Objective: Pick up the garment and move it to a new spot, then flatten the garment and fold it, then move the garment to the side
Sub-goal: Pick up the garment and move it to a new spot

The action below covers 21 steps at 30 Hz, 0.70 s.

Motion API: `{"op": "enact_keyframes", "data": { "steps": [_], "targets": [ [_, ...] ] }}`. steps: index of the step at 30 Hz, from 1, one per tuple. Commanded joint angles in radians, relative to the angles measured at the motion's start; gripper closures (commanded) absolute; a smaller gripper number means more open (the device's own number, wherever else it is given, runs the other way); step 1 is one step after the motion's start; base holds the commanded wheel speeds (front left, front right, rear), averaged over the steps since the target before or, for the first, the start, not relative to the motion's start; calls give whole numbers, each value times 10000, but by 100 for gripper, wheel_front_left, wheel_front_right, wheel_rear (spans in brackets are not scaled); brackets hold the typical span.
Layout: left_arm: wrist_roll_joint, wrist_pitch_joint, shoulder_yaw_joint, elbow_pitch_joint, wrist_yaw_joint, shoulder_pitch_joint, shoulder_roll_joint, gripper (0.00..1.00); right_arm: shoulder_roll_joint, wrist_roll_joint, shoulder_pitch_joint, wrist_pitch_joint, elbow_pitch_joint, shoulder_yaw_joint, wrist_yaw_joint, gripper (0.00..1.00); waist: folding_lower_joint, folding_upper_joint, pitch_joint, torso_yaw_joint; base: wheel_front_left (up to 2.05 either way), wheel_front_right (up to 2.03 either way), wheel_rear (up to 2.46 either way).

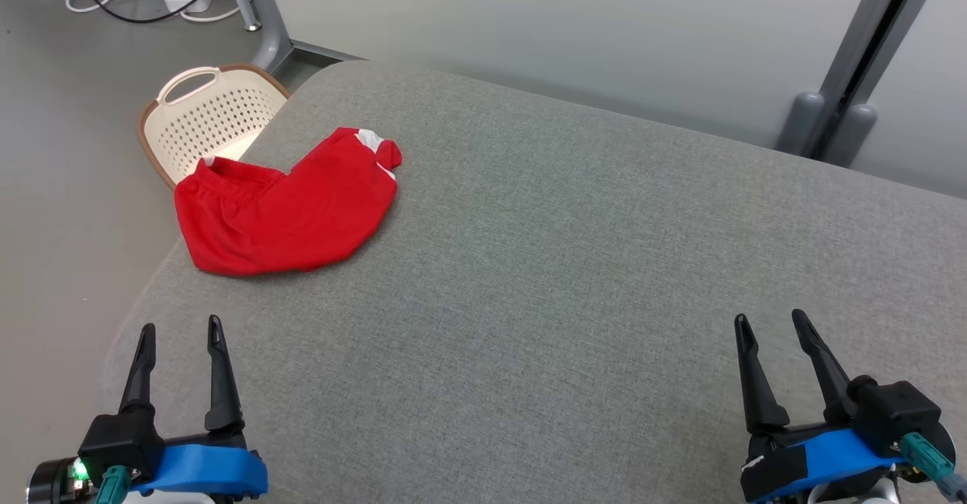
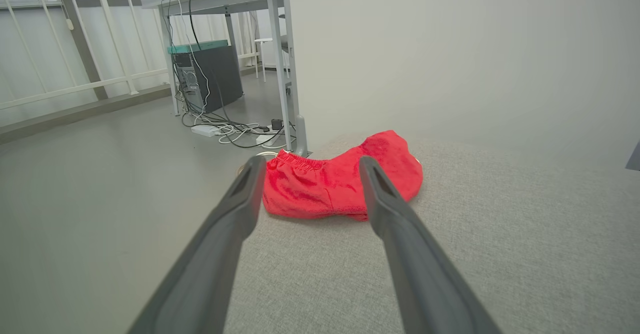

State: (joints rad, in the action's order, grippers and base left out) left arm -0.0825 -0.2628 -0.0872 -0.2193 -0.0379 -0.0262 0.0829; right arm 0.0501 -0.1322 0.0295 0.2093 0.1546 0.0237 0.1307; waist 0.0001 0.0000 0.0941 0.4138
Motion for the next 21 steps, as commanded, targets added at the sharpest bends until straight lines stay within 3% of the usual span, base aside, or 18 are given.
{"op": "enact_keyframes", "data": {
  "steps": [1,10,21],
  "targets": [
    [-11,-27,-23,59,26,-15,2,0,7,87,106,-7,-40,24,1,0,-1,0,48,117,0,0,0],
    [9,-27,-98,45,40,29,68,0,7,31,170,-35,76,-102,1,0,-1,0,5,228,0,0,0],
    [-137,-27,-280,-141,-90,-752,398,0,8,202,345,-63,-185,-96,1,0,-1,0,362,-409,0,0,0]
  ]
}}
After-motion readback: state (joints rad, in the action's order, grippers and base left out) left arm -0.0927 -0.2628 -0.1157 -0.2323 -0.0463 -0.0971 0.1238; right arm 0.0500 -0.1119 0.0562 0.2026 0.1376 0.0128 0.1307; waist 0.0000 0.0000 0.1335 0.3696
